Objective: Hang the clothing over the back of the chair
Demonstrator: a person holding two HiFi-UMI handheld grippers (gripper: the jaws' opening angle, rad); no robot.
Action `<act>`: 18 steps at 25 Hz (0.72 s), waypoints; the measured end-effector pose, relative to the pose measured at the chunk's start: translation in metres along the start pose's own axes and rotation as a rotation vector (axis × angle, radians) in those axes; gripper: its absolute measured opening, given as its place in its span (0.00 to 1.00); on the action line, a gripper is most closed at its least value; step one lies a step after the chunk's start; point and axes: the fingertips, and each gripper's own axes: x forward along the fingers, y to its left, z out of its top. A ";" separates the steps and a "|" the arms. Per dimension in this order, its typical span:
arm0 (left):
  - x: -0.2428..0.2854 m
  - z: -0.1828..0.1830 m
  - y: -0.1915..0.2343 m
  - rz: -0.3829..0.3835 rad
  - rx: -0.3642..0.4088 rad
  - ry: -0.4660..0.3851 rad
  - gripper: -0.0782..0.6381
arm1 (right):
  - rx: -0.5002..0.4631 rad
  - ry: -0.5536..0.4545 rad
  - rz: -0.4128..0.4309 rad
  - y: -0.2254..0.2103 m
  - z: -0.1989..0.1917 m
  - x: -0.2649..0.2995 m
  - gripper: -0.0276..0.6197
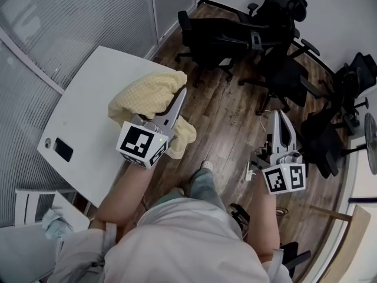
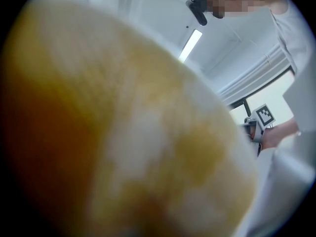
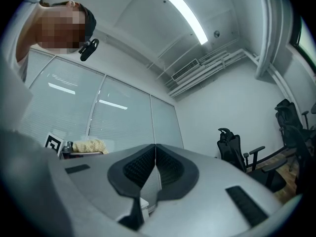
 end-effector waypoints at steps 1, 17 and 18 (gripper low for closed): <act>0.004 -0.002 0.001 0.002 0.001 0.003 0.18 | 0.003 -0.003 0.002 -0.004 0.000 0.004 0.08; 0.096 -0.019 0.004 0.042 0.002 0.042 0.18 | -0.065 -0.019 0.112 -0.075 -0.001 0.089 0.08; 0.102 -0.021 0.004 0.044 0.003 0.045 0.18 | -0.066 -0.018 0.121 -0.078 -0.003 0.094 0.08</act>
